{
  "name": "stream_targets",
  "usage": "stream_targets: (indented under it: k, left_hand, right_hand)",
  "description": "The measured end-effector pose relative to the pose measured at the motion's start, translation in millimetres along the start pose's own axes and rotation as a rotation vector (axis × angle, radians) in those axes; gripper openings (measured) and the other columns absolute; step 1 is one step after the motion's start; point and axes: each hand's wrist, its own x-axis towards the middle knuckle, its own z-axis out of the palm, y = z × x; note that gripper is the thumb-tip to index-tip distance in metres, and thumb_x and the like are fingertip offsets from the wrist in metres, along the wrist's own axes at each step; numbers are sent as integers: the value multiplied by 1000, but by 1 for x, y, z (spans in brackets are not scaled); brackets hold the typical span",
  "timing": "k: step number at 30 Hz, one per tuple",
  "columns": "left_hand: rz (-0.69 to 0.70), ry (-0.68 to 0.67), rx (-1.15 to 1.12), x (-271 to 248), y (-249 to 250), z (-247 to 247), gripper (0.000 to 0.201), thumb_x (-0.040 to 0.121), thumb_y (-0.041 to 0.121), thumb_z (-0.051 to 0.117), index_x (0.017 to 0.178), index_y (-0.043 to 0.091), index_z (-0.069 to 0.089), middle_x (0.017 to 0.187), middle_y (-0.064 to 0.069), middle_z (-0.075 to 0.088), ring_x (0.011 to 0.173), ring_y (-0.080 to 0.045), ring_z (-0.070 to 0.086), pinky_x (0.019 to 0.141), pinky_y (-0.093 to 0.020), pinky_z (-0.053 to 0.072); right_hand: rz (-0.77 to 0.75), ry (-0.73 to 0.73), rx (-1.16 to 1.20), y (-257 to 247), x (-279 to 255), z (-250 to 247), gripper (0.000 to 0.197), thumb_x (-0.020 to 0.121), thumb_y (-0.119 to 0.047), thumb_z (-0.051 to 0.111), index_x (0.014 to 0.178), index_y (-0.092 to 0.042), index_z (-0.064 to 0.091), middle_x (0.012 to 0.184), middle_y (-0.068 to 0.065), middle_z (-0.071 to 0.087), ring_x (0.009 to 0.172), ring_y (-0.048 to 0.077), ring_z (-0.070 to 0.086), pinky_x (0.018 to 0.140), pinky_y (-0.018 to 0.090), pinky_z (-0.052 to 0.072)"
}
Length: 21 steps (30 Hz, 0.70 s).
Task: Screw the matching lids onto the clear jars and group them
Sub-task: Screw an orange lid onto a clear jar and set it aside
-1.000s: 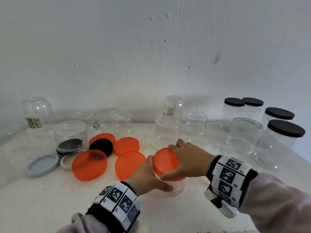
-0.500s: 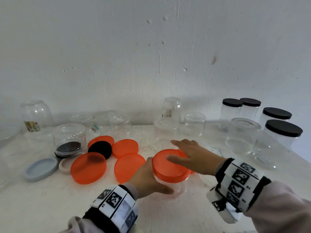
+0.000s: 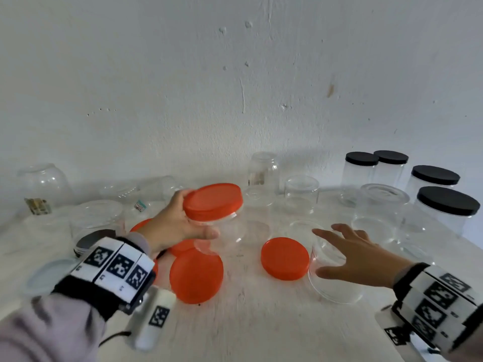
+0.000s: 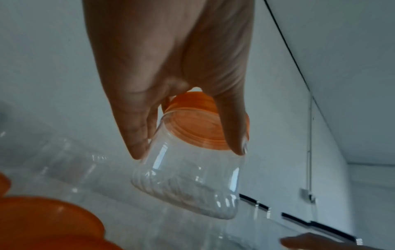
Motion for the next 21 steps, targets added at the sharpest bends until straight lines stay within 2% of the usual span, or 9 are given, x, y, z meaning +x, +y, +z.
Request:
stream_targets:
  k: [3,5,8,11,16,19,21]
  left_hand:
    - [-37,146,189,34,-3,-13,121,46,32,95,142,22,23,132,0,49,116,-15,49,102,-32,39]
    - [-63,198,272,57,-5,-15,118,55,25,92,146,19,16,139,-3,43,120,-18,44,101,-32,38]
    - [-115,221,359,84,-9,-11,126,59,27,90,151,16,5,150,-9,31,136,-26,34,111,-40,33]
    - [-136,217,418,107,-13,-1,124,60,30,89,151,15,6,151,-10,29,138,-27,31,112,-42,32]
    - [-202,232,537,133,-17,16,119,62,38,87,149,15,9,146,-11,34,135,-33,30,111,-45,30]
    - [-240,220,578,146,-14,24,116,64,35,87,148,9,12,144,-14,36,132,-34,36,109,-46,33]
    - [-268,195,616,152,-12,29,113,65,31,87,146,5,13,143,-16,36,132,-34,38,108,-46,35]
  right_hand:
    - [-26,-41,0,2,1,-3,91,75,-69,55,145,-52,1,155,-9,1,140,23,9,112,48,26]
    - [-46,-72,-1,5,2,-5,92,75,-62,57,144,-53,-2,154,-11,-1,139,21,8,111,44,28]
    - [-80,-118,9,8,3,-10,97,72,-51,61,143,-55,-5,153,-15,-3,136,17,9,102,31,38]
    - [-104,-143,15,11,4,-16,100,69,-45,64,142,-57,-3,150,-18,0,127,11,16,85,20,44]
    - [-132,-162,37,12,1,-22,99,67,-45,68,139,-62,2,143,-22,7,119,3,23,84,20,48]
    - [-149,-168,46,12,0,-25,101,65,-45,69,138,-63,2,137,-26,7,116,1,24,82,19,49]
    - [-166,-165,44,12,0,-27,102,64,-47,70,139,-61,1,135,-28,8,116,0,24,85,19,48]
